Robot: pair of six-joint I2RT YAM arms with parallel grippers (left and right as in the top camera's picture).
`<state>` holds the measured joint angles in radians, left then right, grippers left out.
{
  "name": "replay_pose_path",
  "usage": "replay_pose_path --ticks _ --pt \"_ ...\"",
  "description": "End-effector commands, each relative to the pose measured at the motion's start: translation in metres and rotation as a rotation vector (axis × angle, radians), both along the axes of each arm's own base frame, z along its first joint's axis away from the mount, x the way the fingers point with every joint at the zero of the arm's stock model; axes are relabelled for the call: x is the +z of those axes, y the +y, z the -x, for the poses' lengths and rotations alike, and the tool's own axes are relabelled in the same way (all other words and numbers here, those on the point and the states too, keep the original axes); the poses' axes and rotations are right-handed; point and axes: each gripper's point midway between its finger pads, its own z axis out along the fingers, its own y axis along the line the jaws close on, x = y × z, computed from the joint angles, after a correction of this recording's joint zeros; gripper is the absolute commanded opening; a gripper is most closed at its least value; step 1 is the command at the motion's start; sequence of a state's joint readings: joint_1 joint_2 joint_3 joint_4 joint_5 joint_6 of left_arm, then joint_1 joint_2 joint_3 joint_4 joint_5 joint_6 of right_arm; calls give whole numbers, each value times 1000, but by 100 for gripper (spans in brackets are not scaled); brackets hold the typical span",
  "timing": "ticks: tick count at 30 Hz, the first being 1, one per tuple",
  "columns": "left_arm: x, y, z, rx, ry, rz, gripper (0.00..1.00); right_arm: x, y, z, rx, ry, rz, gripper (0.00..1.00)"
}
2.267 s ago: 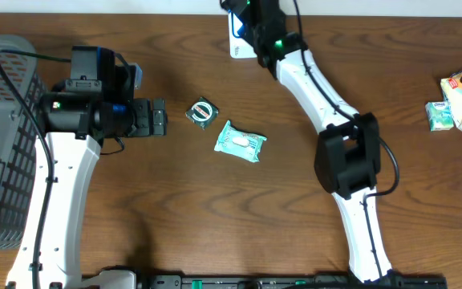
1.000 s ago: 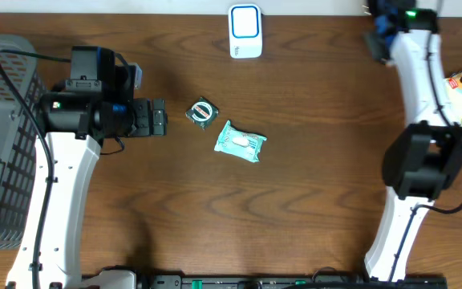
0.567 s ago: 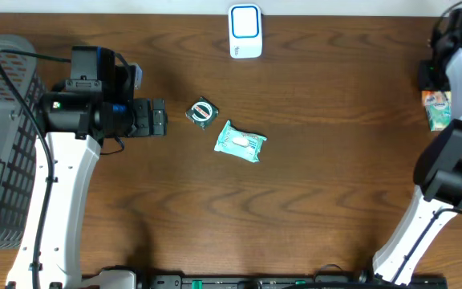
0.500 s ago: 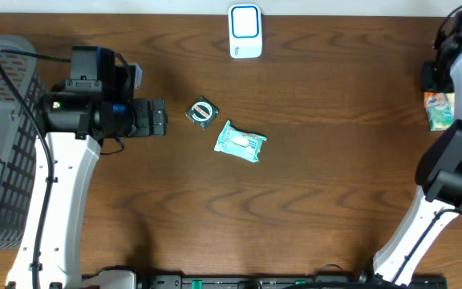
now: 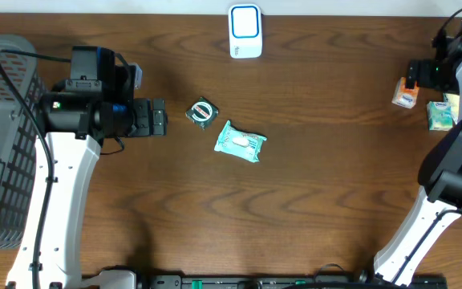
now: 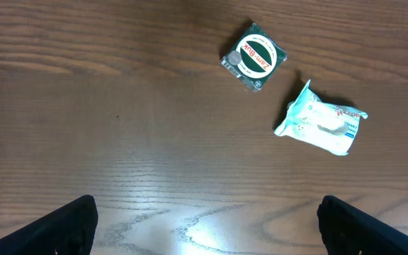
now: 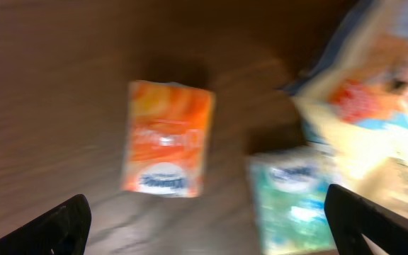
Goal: Scan the item barcode
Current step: 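Carry the orange pack rightward to the right table edge, then lower the orange pack beside the other packs and open the right gripper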
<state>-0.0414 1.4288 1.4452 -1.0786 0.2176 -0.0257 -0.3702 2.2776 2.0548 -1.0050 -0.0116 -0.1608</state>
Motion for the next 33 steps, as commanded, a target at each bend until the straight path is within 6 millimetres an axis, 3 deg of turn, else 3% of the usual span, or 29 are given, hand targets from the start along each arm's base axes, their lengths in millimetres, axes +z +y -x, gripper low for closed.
replay_pose_path --ticks 1,4,9,10,12,13,17,18,23,33 --pt "-3 1 2 -1 11 -10 98 2 46 -13 83 -66 -208 99" --pt "-3 1 2 -1 11 -10 98 8 76 -21 144 -111 -328 99" --pt "-3 1 2 -1 11 -10 98 9 98 -29 193 -123 -338 98" --pt "-3 1 2 -1 11 -10 98 7 98 -30 193 -119 -314 86" --pt "-3 1 2 -1 11 -10 98 -1 97 -31 190 -106 -258 49" --pt "-3 1 2 -1 11 -10 98 -5 98 -33 192 -104 -241 36" --pt "-3 1 2 -1 11 -10 98 -27 97 -35 181 -94 -166 4" --pt "-3 1 2 -1 11 -10 98 -34 89 -34 139 -85 -130 1" --pt "-3 1 2 -1 11 -10 98 -52 54 -31 -16 -85 8 1" --pt "-3 1 2 -1 11 -10 97 -59 15 -21 -90 -107 6 1"
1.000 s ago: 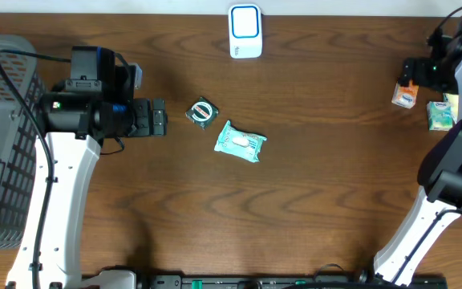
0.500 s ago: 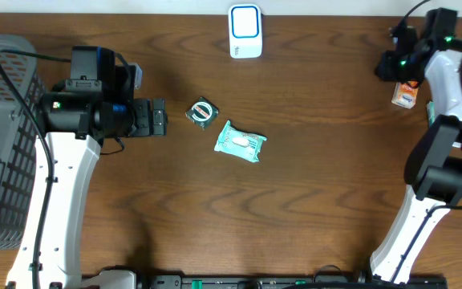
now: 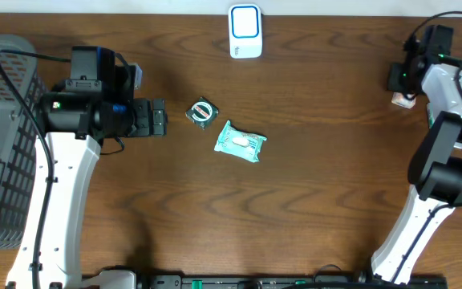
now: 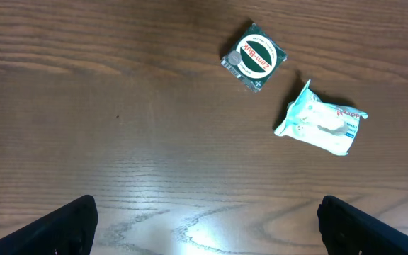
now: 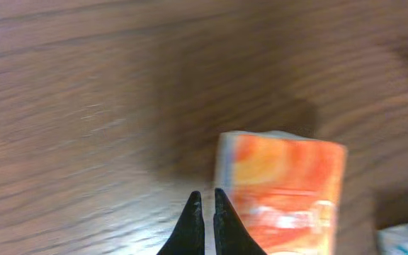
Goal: Scan the item barcode
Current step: 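Lower the orange pack beside the other packs and open the right gripper, then swing the open right gripper over the dark green Zam-Buk tin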
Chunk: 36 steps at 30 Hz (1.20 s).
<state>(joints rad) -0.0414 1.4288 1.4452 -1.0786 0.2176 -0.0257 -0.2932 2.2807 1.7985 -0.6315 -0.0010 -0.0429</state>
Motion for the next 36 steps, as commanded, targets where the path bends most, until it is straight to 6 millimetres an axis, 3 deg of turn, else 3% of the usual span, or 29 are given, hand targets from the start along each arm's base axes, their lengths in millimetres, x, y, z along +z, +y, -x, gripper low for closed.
replay_pose_path --ticks 1,10,14,18,19,20,23,26,27,28,30,36 --pt "-3 1 2 -1 11 -10 98 -7 -20 12 -62 12 -5 1" --pt "-3 1 2 -1 11 -10 98 -6 -49 31 -125 37 -1 1" --pt "-3 1 2 -1 11 -10 98 19 -48 29 -122 0 8 1" --pt "-3 1 2 -1 11 -10 97 54 -37 22 -97 -63 24 2" --pt "-3 1 2 -1 11 -10 98 63 -31 19 -85 -81 21 6" --pt "-3 1 2 -1 11 -10 97 73 -21 16 -59 -107 0 12" --pt "-3 1 2 -1 11 -10 98 98 33 6 84 -187 -184 57" --pt "-3 1 2 -1 11 -10 98 131 123 5 341 -279 -562 69" --pt "-3 1 2 -1 11 -10 98 142 150 8 421 -299 -678 78" --pt "-3 1 2 -1 11 -10 98 149 175 13 489 -304 -770 98" --pt "-3 1 2 -1 11 -10 98 153 211 18 570 -285 -852 99" --pt "-3 1 2 -1 11 -10 98 133 311 39 733 -150 -884 99"
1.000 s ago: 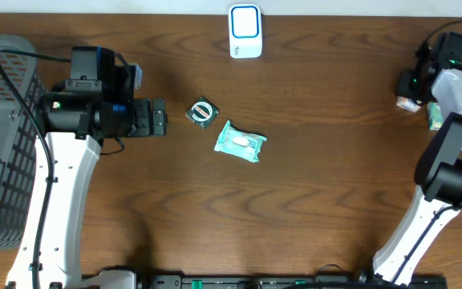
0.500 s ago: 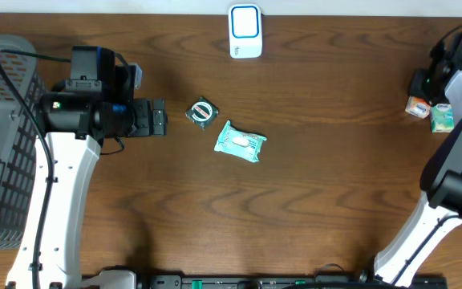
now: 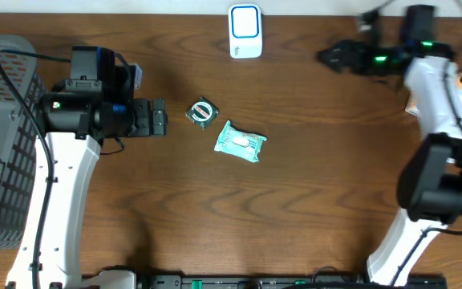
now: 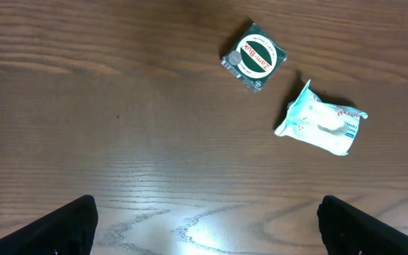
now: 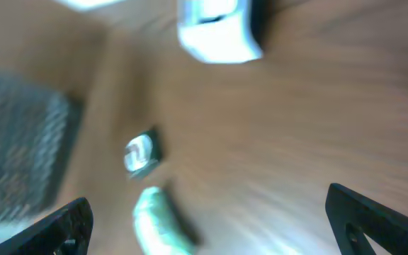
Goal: Scan the item barcode
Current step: 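Swing the open right gripper over the dark green Zam-Buk tin, then close the right gripper on the Zam-Buk tin and lift it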
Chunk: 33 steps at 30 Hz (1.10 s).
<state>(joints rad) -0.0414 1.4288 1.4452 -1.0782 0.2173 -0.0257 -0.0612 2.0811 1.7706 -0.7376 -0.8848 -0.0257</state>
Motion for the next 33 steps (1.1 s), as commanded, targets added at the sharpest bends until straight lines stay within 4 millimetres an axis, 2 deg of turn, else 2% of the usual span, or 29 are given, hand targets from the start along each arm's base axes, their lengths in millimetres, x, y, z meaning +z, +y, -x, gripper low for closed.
replay_pose_path --ticks 1,4,8,16,20,24,33 --pt "-3 1 2 -1 11 -10 98 -5 66 17 160 11 -75 99" --pt "-3 1 2 -1 11 -10 98 -21 106 16 195 -28 23 99" --pt "-3 1 2 -1 11 -10 98 -50 152 10 95 0 170 99" --pt "-3 1 2 -1 11 -10 98 -87 223 20 53 -112 384 99" --pt "-3 1 2 -1 11 -10 98 -101 242 29 36 -163 484 99" --pt "-3 1 2 -1 11 -10 98 -116 262 44 136 -205 522 99" --pt "-3 1 2 -1 11 -10 98 -150 265 53 393 -354 665 99"
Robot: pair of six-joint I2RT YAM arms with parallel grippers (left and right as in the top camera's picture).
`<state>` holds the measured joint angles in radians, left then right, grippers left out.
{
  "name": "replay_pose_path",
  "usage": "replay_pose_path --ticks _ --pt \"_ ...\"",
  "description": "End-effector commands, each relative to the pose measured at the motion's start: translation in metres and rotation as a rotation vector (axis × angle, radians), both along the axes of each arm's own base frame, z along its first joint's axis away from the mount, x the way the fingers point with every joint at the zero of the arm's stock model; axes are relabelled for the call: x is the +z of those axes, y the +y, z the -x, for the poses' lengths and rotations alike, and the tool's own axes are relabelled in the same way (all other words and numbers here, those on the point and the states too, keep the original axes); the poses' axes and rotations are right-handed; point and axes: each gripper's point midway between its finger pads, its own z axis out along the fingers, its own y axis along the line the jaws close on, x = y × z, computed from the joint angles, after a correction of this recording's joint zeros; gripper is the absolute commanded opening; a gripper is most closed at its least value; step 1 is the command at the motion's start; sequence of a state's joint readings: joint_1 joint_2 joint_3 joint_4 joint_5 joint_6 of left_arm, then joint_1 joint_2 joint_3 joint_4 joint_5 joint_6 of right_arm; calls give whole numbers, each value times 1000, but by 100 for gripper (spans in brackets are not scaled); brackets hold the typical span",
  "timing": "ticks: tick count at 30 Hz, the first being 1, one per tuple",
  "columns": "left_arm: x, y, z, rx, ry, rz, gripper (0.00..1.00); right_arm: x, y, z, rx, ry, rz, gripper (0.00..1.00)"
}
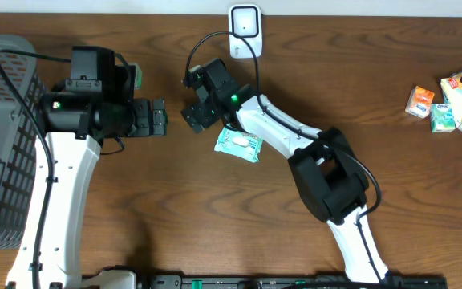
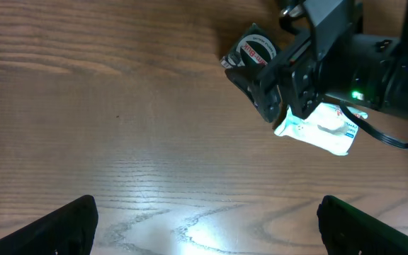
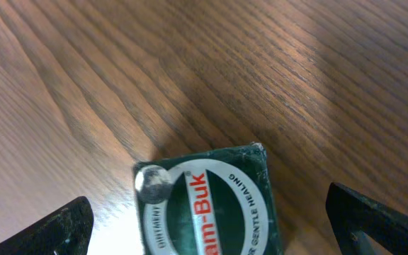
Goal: Scan the item barcode
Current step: 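Close the right gripper on the Zam-Buk tin and lift it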
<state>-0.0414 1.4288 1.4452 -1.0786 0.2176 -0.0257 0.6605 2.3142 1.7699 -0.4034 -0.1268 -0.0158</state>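
Observation:
A small dark green Zam-Buk box (image 3: 207, 205) lies flat on the table, label up. My right gripper (image 3: 207, 216) hovers open just over it, one finger on either side. In the overhead view the right gripper (image 1: 195, 116) covers most of the box. The box's far corner (image 2: 250, 48) shows past it in the left wrist view. A teal wipes pack (image 1: 239, 143) lies just right of the box. The white scanner (image 1: 245, 30) stands at the back edge. My left gripper (image 1: 159, 118) is open and empty, left of the box.
A grey mesh basket fills the left edge. An orange pack (image 1: 419, 98), a green pack (image 1: 440, 116) and a snack bag lie at the far right. The right arm (image 1: 279, 124) stretches across the middle of the table.
My right gripper was open in the air at the back right, near the scanner's right side. Now it is open low over the green box. The left arm has not moved.
My right gripper was open above the orange pack at the far right. Then it was shut beside that pack. Later it was open and further left along the back edge. Now it is over the green box. Box, wipes and left arm stayed put.

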Motion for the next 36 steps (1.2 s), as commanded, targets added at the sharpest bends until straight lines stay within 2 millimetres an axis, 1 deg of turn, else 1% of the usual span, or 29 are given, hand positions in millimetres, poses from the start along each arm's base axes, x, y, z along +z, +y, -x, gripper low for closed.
replay_pose_path --ticks 1,5,10,13,14,15,16,21,23,26,29,30,33,36 --pt "-3 1 2 -1 11 -10 98 -19 -8 0 146 -71 113 99" --pt "-3 1 2 -1 11 -10 98 -23 -11 -2 224 -109 155 99" --pt "-3 1 2 -1 11 -10 98 -27 -13 -4 256 -126 176 98" --pt "-3 1 2 -1 11 -10 98 -36 -17 -8 246 -122 183 98" --pt "-3 1 2 -1 11 -10 98 -43 -19 -8 240 -110 187 98" --pt "-3 1 2 -1 11 -10 98 -44 -21 -9 226 -102 183 98" --pt "-3 1 2 -1 11 -10 98 -49 -23 -9 210 -87 181 98" --pt "-3 1 2 -1 11 -10 98 -53 -25 -10 144 -48 156 96" --pt "-3 1 2 -1 11 -10 98 -52 -25 -10 142 -49 155 92" --pt "-3 1 2 -1 11 -10 98 -52 -25 -10 124 -39 149 82" --pt "-3 1 2 -1 11 -10 98 -51 -27 -12 89 -25 134 68" --pt "-3 1 2 -1 11 -10 98 -50 -28 -13 81 -24 130 65" --pt "-3 1 2 -1 11 -10 98 -44 -31 -17 58 -25 118 66" --pt "-3 1 2 -1 11 -10 98 -30 -32 -20 36 -35 98 64"
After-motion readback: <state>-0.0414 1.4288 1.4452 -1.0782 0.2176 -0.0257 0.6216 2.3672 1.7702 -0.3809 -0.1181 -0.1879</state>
